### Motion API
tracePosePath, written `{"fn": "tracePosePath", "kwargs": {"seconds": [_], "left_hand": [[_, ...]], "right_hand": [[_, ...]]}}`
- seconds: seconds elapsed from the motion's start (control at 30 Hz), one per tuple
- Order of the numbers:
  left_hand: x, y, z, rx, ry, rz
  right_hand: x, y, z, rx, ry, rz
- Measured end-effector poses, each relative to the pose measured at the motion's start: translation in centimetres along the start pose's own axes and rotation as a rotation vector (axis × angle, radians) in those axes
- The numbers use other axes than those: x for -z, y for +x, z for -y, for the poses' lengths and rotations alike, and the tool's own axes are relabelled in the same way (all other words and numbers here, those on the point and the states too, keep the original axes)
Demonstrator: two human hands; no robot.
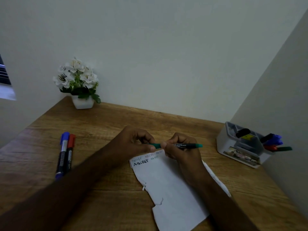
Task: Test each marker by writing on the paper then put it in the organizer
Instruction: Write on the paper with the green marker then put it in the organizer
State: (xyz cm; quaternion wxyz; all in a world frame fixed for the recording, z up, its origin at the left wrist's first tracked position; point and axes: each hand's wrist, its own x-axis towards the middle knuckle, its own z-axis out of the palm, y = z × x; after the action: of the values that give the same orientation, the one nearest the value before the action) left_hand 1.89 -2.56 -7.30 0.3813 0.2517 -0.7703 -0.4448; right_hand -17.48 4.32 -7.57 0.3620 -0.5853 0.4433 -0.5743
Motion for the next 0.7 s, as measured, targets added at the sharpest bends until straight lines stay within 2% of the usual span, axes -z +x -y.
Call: {"fn": "tracePosePath", "kwargs": {"seconds": [0.17,0.37,0.53,0.7], "left_hand": [[-0.2,-0.1,-0.2,0.029,-0.087,-0.015],[-0.3,-0.2,-0.3,0.033,-0.11,-0.027],[-0.2,0.0,-1.0,0.093,-0.194,-0.113],[-0.8,-0.1,-1.4,0.135,-0.025,-0.148]], "right_hand": [[0.0,-0.1,0.0,-0.034,0.1,0.048],[-0.1,0.1,0.1,-0.01,0.076,0.063],[-0.5,0.4,-0.3,-0.012,0.099,0.051],[0.8,0.9,0.2,0.022,0.154,-0.062]]}}
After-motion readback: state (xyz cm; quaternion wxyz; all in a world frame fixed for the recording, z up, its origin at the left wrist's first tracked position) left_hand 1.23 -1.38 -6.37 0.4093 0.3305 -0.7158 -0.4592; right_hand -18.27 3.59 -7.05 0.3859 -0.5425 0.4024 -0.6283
